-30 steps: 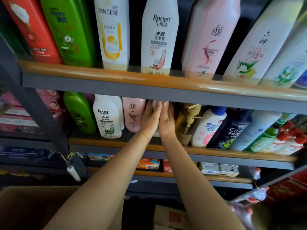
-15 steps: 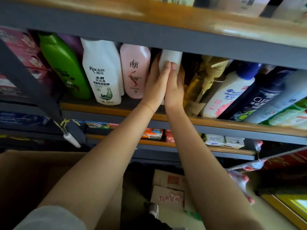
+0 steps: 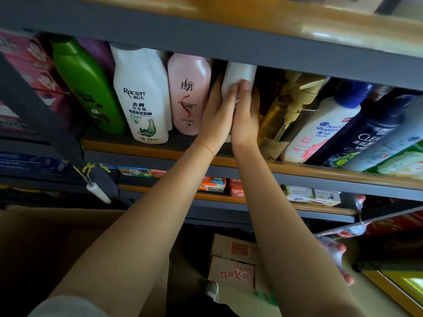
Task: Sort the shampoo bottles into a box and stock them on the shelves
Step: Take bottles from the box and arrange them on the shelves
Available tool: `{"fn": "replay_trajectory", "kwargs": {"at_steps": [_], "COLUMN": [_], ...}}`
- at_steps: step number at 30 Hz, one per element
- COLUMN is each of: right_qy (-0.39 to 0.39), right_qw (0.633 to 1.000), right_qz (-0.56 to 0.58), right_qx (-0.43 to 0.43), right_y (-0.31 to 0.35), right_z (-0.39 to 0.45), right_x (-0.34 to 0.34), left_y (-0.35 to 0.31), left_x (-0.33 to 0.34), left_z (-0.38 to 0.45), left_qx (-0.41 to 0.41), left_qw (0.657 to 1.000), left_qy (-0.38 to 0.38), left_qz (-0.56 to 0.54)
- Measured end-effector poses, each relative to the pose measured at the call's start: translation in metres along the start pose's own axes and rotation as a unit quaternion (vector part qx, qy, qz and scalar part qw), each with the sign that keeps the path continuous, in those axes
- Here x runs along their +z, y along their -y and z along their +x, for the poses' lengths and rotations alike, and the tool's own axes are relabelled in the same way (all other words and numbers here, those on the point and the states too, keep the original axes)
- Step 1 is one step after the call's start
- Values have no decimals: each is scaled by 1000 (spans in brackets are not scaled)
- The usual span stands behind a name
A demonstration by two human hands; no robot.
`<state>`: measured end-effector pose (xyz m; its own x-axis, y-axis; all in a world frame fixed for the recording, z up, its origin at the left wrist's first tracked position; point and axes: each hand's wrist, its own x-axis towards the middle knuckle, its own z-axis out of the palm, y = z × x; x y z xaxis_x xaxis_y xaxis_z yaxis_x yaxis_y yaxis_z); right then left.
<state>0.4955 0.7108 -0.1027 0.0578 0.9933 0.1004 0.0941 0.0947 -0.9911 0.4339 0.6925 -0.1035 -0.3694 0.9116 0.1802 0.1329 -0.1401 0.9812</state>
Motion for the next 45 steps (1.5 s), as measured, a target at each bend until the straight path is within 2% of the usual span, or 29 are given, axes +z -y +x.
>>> {"fn": "replay_trajectory", "kwargs": {"at_steps": [8,13,17,21,23,28,35,45], "right_qy": [13,9,4,3,1,-2,7,24], "right_qw": [999,997,997,996,996,996,997,998], "right_qz": [26,59,71,85,90,84,77,54], "right_qx": [19,40,38,18,6,-9,-5,-25], "right_y": [2,5,6,3,3,5,6,2], "right_z": [-1,-3,-11,-23,-28,-36,-47,-55], "right_x": [-2,-2,-2,-1,-2,-4,-7,-10], "left_y": [0,11,18,7,13,15,7,0], "left_x": [7,21,30,14,8,11,-6,-12], "left_z": [2,3,-1,-13,-12,-20,-27,-35], "left_qx": [-7,-15,-13,-17,8,-44,13,-1], "left_qw": [1000,994,987,997,997,996,997,996], "left_qy": [-18,-95,-128,-51,-55,-38,14,48], "left_qz": [7,-55,-92,-53,-55,-61,-68,-73]}}
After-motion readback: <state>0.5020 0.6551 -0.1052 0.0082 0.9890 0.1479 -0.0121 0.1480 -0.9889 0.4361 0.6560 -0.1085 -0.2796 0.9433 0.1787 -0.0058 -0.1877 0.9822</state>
